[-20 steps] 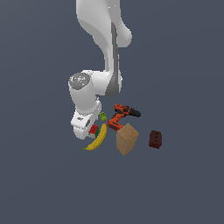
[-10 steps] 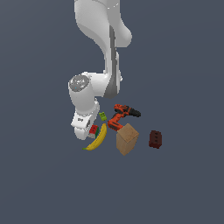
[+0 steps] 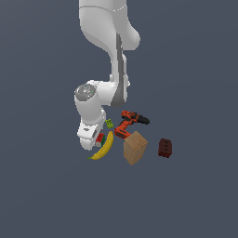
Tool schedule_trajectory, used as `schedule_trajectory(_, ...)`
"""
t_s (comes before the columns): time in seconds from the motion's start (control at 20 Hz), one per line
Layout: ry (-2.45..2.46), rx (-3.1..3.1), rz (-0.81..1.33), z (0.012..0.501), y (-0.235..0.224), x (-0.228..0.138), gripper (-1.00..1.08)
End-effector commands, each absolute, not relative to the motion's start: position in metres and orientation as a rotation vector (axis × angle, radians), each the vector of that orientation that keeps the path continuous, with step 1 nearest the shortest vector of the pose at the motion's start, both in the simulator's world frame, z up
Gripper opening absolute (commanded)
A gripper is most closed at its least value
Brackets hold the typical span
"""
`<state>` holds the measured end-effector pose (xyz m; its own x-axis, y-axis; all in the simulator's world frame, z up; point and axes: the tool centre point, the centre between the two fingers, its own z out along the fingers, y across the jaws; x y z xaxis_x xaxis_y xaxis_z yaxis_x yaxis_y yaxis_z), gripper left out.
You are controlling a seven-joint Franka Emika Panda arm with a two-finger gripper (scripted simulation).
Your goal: Pick up a designated object from a clutter of objects.
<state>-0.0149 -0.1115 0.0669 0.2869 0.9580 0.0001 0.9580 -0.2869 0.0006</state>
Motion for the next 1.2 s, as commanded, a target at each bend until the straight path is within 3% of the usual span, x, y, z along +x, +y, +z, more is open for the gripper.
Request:
schedule_trajectory(0.0,1.877,2.519,0.0,0.055,-0.111,-0.016,1.0)
schedule_trajectory(0.45,1.879,2.518,0.0,0.033,-0.112,-0.015,1.0)
schedule_trajectory(0.5,1.879,2.518,0.0,0.033,-0.112,-0.015,-1.0)
schedule_trajectory(1.15,1.878,2.517,0.001,0.036,-0.111,-0.015,-1.0)
